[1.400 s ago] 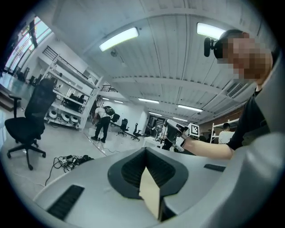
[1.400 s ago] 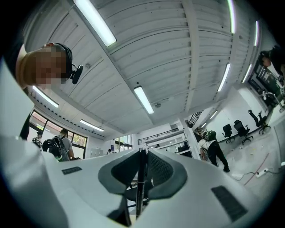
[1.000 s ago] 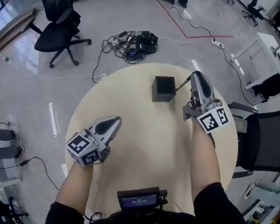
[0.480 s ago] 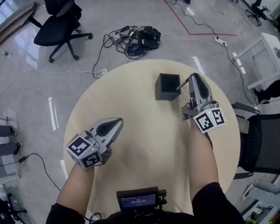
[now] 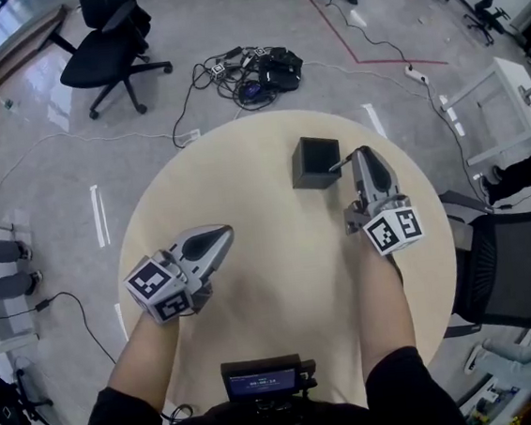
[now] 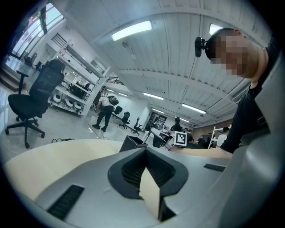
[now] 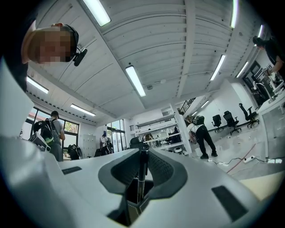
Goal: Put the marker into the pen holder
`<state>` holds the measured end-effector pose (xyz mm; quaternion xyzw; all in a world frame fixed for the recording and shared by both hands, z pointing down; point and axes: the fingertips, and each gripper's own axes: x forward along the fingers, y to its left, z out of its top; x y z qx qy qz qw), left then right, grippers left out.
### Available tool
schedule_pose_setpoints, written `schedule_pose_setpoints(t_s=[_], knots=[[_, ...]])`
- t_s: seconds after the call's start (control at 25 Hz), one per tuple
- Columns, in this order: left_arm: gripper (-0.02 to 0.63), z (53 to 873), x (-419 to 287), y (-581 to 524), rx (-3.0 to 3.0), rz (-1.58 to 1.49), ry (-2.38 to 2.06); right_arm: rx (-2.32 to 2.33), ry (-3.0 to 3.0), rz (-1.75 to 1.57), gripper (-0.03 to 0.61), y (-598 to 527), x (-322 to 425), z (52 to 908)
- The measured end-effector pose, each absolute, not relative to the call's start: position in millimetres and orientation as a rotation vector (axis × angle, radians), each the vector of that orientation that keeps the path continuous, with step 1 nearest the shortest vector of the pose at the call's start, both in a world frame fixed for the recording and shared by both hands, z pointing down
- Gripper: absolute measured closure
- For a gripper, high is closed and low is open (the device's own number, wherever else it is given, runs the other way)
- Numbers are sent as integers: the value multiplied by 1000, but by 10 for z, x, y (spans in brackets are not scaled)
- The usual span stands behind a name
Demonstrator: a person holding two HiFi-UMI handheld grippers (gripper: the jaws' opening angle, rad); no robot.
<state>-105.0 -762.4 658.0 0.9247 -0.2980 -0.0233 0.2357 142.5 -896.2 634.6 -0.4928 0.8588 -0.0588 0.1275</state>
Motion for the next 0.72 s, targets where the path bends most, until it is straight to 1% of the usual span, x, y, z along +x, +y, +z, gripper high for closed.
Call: schedule_pose_setpoints(t_s=[0.4, 0.44, 0.48, 0.52, 0.72], knots=[[618, 6568, -999, -7598, 2533, -88, -804, -1384, 2579, -195, 517, -8860, 1319, 6469], [618, 6570, -999, -7593, 2538, -96, -797, -1384, 2564, -199, 506, -8849, 1338, 6443], [618, 6576, -1004, -7588, 2539, -96, -796, -1382, 2550, -205, 469, -8832, 1357, 6415], [618, 6584, -1015, -7581, 2537, -88, -799, -1378, 2539, -210, 457, -8805, 1369, 6388], [618, 6567, -1153, -7493, 2522, -46, -840, -1348, 2546, -202, 453, -8533, 1377, 6237]])
